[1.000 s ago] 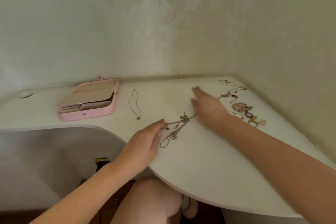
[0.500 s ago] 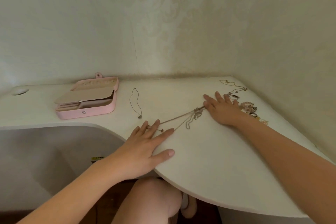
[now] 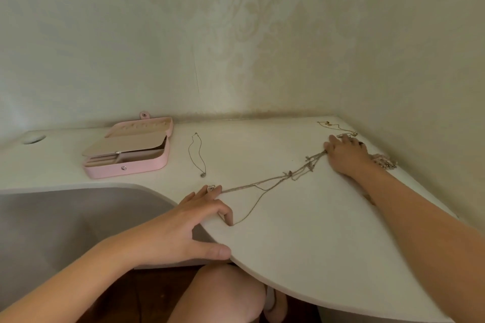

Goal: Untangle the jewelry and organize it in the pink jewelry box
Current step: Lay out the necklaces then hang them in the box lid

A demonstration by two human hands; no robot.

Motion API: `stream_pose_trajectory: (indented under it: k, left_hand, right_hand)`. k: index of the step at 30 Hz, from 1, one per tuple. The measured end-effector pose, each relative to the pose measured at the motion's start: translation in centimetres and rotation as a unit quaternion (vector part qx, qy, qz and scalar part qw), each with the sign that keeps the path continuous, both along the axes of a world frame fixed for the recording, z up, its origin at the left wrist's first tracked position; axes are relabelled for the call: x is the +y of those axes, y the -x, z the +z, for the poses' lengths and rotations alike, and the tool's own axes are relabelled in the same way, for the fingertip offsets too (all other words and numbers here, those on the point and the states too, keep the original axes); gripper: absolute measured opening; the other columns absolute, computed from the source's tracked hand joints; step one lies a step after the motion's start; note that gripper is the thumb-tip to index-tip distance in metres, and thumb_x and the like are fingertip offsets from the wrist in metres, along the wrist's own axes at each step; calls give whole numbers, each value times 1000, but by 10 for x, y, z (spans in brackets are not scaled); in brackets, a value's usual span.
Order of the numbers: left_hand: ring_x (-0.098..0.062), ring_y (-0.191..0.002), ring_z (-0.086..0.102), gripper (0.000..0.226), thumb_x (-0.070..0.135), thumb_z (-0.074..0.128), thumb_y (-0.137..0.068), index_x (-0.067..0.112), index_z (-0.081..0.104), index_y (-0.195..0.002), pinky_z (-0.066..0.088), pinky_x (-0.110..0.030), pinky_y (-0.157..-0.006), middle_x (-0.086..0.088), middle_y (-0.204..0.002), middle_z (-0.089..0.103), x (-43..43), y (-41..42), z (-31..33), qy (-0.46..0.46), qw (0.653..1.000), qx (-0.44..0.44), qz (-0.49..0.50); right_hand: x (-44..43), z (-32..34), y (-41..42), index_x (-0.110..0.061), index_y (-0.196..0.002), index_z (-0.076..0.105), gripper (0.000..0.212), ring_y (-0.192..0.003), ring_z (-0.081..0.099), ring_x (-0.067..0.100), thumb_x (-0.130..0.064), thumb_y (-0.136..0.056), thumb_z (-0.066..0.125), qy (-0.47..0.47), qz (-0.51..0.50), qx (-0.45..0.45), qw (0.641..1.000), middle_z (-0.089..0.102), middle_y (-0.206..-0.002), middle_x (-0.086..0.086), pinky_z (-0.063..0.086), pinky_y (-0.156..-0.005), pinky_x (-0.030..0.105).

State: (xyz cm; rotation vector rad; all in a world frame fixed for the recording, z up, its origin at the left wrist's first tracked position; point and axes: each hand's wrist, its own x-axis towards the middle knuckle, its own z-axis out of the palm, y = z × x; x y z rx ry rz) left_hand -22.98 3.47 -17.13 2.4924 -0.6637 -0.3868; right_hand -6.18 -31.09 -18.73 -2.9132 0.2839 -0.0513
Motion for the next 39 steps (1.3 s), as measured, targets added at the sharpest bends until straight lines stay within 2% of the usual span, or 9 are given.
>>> stream_pose_trajectory:
  k: [3,6,8,10,15,18,28,33,39]
  left_hand:
    - [7,-142,-7,42,75,53,-69,54,47,-104,10,-18,-110,24,-153,7,-6,1,-8,69,995,-62,43]
    - [15,-139,2,37,64,41,-83,53,43,-118,18,2,-97,33,-150,10,-15,6,-19,115,977,-153,93]
    - [14,-139,-4,49,65,27,-89,52,25,-136,11,-2,-105,31,-152,1,-19,7,-28,63,977,-187,75]
    - [10,-139,-14,58,68,11,-89,49,8,-144,-7,-13,-114,24,-155,-7,-18,5,-36,-11,976,-213,50]
    - [4,-136,-31,57,79,2,-80,66,-5,-136,-22,-16,-109,14,-153,-25,-5,0,-30,-121,976,-182,-1]
    - [3,-134,-35,58,81,10,-80,70,-15,-130,-20,-23,-112,14,-151,-32,-2,2,-24,-157,973,-162,-38]
    - [1,-131,-40,74,92,22,-63,75,-17,-124,-18,-29,-115,20,-144,-40,5,6,-10,-191,972,-116,-77]
    - [14,-131,-30,69,90,31,-64,80,-3,-123,-10,-16,-111,32,-145,-25,18,0,-7,-159,980,-104,-52]
    - [30,-128,1,52,94,32,-59,82,29,-109,9,-18,-112,45,-140,11,48,-3,-10,-74,988,-123,50]
  right_hand:
    - [20,12,16,-6,-144,27,45,-141,19,35,-23,-103,21,-44,22,-76,996,19,-154,21,18,-115,43]
    - [65,17,55,-12,-150,21,49,-146,10,18,-27,-104,28,-201,159,-65,964,13,-157,1,5,-116,26]
    - [95,12,78,-20,-151,14,54,-146,4,10,-35,-102,29,-261,252,-15,932,7,-157,-7,0,-116,23]
    - [110,1,82,-21,-152,1,57,-146,-4,12,-40,-102,22,-183,301,36,935,-2,-159,-4,-4,-116,28]
    - [84,-3,50,-27,-151,-1,56,-146,-1,27,-48,-100,10,6,211,27,977,-4,-159,8,-1,-117,40]
    - [64,-5,31,-27,-151,0,55,-146,0,30,-46,-100,9,23,161,27,986,-4,-159,10,-1,-117,43]
    - [15,1,4,-26,-152,3,56,-146,-4,32,-46,-100,10,24,43,36,998,-6,-159,10,-3,-116,45]
    - [2,4,2,-25,-152,2,56,-146,-4,31,-46,-100,9,22,5,42,999,-6,-159,10,-3,-117,43]
    - [-5,4,-1,-23,-152,3,57,-145,-4,33,-45,-100,9,21,-10,38,999,-5,-159,13,-2,-117,45]
